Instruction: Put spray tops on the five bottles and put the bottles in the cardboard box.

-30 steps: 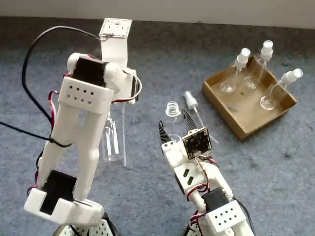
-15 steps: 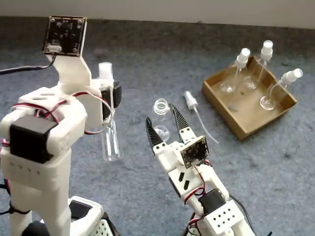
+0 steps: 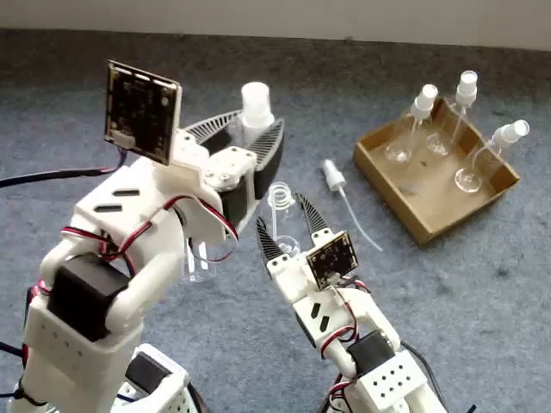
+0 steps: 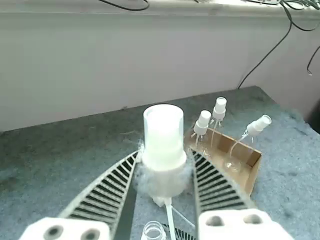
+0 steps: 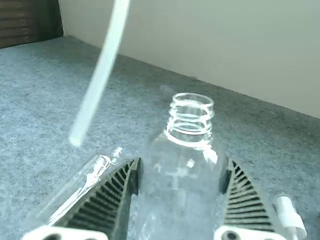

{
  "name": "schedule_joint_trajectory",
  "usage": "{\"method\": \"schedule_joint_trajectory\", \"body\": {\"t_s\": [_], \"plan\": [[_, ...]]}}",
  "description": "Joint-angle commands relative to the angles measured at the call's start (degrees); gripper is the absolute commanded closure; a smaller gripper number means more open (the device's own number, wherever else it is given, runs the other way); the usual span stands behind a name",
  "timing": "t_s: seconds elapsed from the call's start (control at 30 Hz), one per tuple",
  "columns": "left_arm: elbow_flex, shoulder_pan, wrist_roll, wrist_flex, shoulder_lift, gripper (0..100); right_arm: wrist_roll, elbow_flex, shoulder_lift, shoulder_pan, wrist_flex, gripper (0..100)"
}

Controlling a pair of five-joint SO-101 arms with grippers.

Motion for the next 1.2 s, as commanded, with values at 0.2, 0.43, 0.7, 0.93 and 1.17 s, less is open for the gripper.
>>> {"method": "schedule_joint_trajectory", "body": {"t_s": [0.2, 0.43, 0.7, 0.93, 1.17], "plan": [[12.88, 0.66, -7.21, -21.45, -6.99, 99, 0.0, 6.64, -0.66, -0.31, 0.48, 82.0], [22.81, 0.57, -7.38, -32.09, -11.82, 99, 0.0, 6.64, -0.57, -0.31, 0.57, 82.0], [36.26, -4.44, -7.38, -41.76, -18.68, 99, 0.0, 6.64, -0.57, -0.31, 0.57, 82.0], [44.53, -4.35, -7.3, -45.8, -22.9, 99, 0.0, 6.64, -0.57, -0.31, 0.57, 82.0], [45.14, -4.62, -7.3, -46.95, -26.24, 99, 0.0, 6.64, -0.57, -0.31, 0.57, 82.0]]}}
